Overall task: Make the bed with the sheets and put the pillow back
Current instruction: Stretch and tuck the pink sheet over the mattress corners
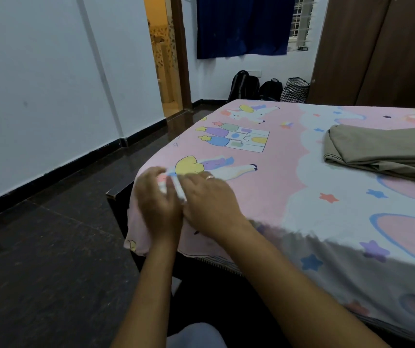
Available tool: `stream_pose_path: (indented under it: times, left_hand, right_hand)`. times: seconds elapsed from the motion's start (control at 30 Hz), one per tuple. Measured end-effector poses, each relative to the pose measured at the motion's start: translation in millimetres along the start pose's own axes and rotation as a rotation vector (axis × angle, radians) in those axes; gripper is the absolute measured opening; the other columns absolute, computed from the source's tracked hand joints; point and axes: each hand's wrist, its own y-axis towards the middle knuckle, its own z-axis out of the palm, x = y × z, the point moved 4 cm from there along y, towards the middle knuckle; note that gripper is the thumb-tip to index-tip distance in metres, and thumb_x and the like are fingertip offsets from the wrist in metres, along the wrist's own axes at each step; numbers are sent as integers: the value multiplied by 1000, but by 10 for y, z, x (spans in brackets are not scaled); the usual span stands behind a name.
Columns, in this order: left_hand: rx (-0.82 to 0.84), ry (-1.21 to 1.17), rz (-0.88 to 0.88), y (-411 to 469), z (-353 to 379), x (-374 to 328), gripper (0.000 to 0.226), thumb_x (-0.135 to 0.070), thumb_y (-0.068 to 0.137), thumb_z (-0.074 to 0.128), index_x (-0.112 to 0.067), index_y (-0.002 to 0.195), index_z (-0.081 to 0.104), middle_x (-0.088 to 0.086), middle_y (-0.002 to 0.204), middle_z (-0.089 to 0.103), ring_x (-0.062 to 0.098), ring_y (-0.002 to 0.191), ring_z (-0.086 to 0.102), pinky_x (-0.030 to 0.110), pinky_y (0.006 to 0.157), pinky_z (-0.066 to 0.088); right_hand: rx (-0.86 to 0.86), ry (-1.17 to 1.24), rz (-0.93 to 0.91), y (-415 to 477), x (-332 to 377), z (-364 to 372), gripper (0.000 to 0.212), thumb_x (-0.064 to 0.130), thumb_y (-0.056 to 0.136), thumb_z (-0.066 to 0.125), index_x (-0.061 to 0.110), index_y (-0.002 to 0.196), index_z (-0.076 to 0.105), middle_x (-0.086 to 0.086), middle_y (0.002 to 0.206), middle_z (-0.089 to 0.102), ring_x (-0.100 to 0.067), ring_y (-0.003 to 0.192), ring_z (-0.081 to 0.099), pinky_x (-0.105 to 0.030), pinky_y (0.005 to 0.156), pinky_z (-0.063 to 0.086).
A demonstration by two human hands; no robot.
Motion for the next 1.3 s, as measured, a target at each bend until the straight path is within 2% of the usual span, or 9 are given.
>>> stream_pose_path:
  times: [0.1, 0.2, 0.53, 0.73, 0.83, 0.93, 1.17, 1.23, 1.3]
  left_hand:
    - [402, 142, 153, -69, 396, 124, 48, -40, 96, 25, -15, 112, 63, 4, 115, 64, 26, 112, 55, 45, 98, 38]
    - [490, 292, 189, -192, 403, 482, 65, -56, 96, 12, -23, 124, 60, 3, 131, 57, 27, 125, 47, 52, 106, 29]
    - [525, 431, 93, -173, 184, 518, 86, -77, 84, 10, -20, 134, 51, 5, 145, 44, 27, 139, 28, 50, 114, 9]
    - [522, 467, -22, -119, 221, -123, 45, -36, 90, 46, -19, 132, 51, 0, 147, 41, 21, 144, 18, 56, 114, 3]
    - [683, 328, 138, -214, 591, -747, 44, -31, 95, 47, -26, 138, 43, -6, 151, 33, 14, 145, 13, 45, 117, 4]
    - [872, 266, 146, -385, 898, -989, 45, -43, 98, 38, -31, 141, 38, -10, 152, 30, 13, 145, 12, 43, 117, 9]
    - [818, 487, 152, -541, 700, -608, 78, -66, 78, 1, -37, 141, 37, -9, 152, 31, 20, 143, 19, 42, 115, 8]
    - [775, 467, 143, -544, 598, -544, 78, -67, 78, 6, -35, 140, 42, -5, 149, 38, 23, 142, 24, 42, 114, 12]
    - [759, 443, 106, -539, 522, -492, 76, -68, 80, 11, -34, 139, 44, -3, 148, 40, 24, 142, 24, 41, 114, 12]
  right_hand:
    - [263, -132, 102, 33, -289, 315, 57, 30, 88, 52, 10, 139, 38, -10, 142, 42, -29, 129, 40, -41, 103, 32]
    - [296, -188, 87, -132, -374, 481, 80, 45, 87, 57, 8, 149, 20, -13, 154, 26, -29, 140, 26, -44, 114, 19]
    - [137, -249, 269, -818, -814, 134, 87, 57, 57, 80, 6, 125, 61, -14, 122, 64, -30, 107, 64, -44, 89, 51]
    - [532, 103, 426, -1036, -1050, -568, 65, 68, 82, 48, 22, 127, 52, -3, 141, 49, -21, 126, 47, -33, 101, 39]
    - [310, 241, 605, -825, -1506, -872, 55, 66, 86, 45, 29, 123, 60, 6, 124, 62, -17, 115, 56, -35, 97, 44]
    - [370, 46, 692, -937, -1868, -638, 65, 63, 93, 30, 26, 145, 34, 3, 150, 38, -20, 136, 36, -39, 109, 31]
    - [417, -94, 455, -1102, -1540, -240, 71, 72, 87, 4, 39, 149, 18, 6, 158, 17, -22, 145, 17, -41, 116, 13]
    - [388, -139, 395, -1088, -1319, -223, 89, 77, 77, -10, 35, 149, 21, 6, 157, 24, -23, 143, 23, -44, 115, 16]
    - [359, -134, 292, -1114, -1063, -174, 82, 76, 83, 8, 29, 144, 38, 1, 148, 41, -26, 134, 42, -47, 109, 30]
